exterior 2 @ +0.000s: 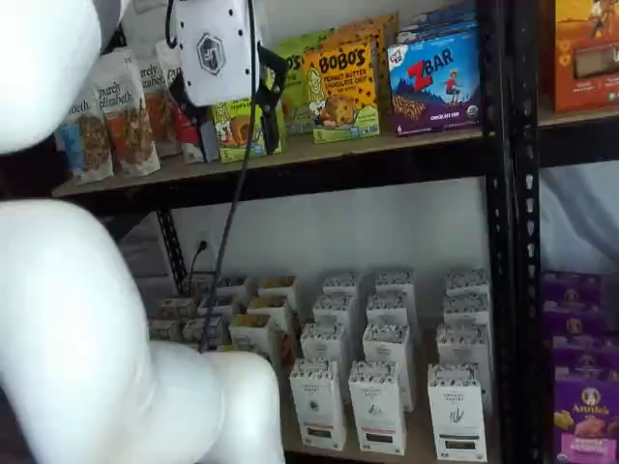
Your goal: Pick up the white box with a yellow strip in the middle, on the bottom shelf, the fourth box from the left
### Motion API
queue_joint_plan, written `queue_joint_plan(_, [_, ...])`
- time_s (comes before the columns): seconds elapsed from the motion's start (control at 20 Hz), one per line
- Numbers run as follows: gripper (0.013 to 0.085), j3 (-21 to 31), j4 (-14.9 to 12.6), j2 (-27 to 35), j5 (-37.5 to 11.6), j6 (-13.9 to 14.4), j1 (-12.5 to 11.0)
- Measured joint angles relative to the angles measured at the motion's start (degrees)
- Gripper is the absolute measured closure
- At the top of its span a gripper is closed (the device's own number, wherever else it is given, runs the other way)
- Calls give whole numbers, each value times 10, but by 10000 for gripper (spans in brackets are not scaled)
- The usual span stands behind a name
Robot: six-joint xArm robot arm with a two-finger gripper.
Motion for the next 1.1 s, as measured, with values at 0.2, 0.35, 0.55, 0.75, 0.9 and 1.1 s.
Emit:
queue_joint_plan(0.2, [130, 2, 22, -1, -1, -9, -18])
queue_joint_plan(0.35, [130, 6, 17, -2, -4, -4, -10])
queue_joint_plan(0.55, [130, 19, 2, -5, -18, 9, 9])
queue_joint_plan(0.75, [130, 49, -8, -17, -57, 19, 23])
queue_joint_plan(0.9, [130, 81, -9, -23, -90, 23, 28])
queue_joint_plan(1.1, [130, 116, -6, -29, -127, 24, 28])
